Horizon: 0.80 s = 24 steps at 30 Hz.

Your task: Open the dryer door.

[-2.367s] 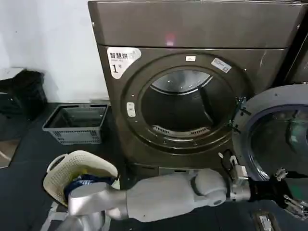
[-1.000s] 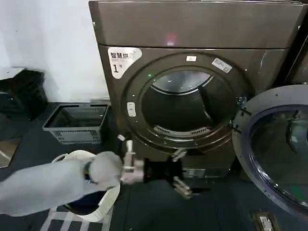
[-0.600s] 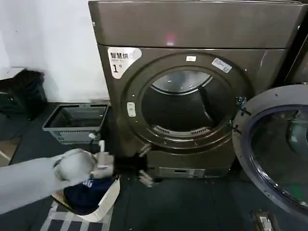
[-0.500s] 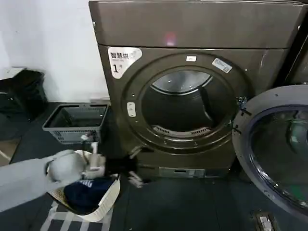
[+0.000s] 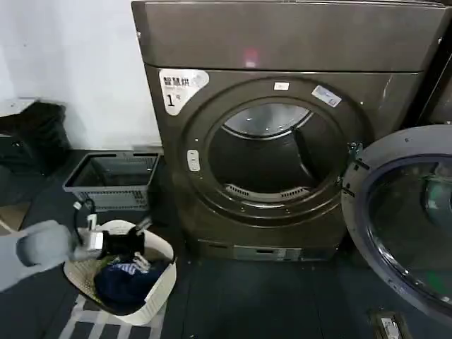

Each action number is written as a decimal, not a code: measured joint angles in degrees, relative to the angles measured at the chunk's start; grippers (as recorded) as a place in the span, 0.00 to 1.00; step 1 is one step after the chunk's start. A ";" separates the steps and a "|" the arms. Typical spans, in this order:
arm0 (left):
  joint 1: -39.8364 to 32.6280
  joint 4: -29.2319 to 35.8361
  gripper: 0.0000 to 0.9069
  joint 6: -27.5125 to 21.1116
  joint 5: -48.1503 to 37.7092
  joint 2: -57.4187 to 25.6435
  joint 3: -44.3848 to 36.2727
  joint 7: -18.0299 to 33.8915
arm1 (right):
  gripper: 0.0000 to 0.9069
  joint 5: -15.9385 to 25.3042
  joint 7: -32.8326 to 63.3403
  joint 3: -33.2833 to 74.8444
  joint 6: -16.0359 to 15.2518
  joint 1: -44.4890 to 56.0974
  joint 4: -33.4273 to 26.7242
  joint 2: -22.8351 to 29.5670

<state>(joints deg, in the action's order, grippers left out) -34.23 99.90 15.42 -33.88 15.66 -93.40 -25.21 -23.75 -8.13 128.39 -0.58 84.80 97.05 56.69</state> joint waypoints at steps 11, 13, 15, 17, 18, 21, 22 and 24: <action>-22.53 -4.30 1.00 1.87 3.51 2.09 -25.46 -0.52 | 1.00 0.12 -0.05 0.08 0.19 0.12 -0.63 -0.04; -26.25 -4.78 1.00 1.82 4.05 2.39 -29.79 -0.76 | 1.00 0.15 -0.07 0.11 0.27 0.13 -0.78 -0.04; -29.02 -5.25 1.00 1.39 4.11 2.58 -33.21 -1.20 | 1.00 0.19 -0.08 0.12 0.34 0.12 -0.87 -0.04; -31.21 -5.98 1.00 1.75 5.05 2.71 -35.92 -1.37 | 1.00 0.22 -0.09 0.14 0.37 0.08 -1.00 -0.09; -31.89 -6.39 1.00 1.79 5.00 2.75 -36.85 -1.38 | 1.00 0.22 -0.09 0.14 0.39 0.05 -1.11 -0.16; -33.17 -8.14 1.00 2.24 5.66 2.84 -38.93 -1.55 | 1.00 0.83 -0.09 0.13 0.61 0.00 -1.53 -0.36; -33.48 -8.79 1.00 2.38 5.88 2.83 -39.46 -1.76 | 1.00 1.07 -0.09 0.13 0.68 0.00 -1.61 -0.41; -33.97 -10.15 1.00 2.62 6.26 2.82 -40.58 -2.14 | 1.00 1.19 -0.09 0.27 0.68 0.01 -1.63 -0.60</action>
<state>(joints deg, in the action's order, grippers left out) -68.20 89.76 18.04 -27.62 18.48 -133.98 -27.35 -22.56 -8.22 128.66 0.10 84.81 95.42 56.09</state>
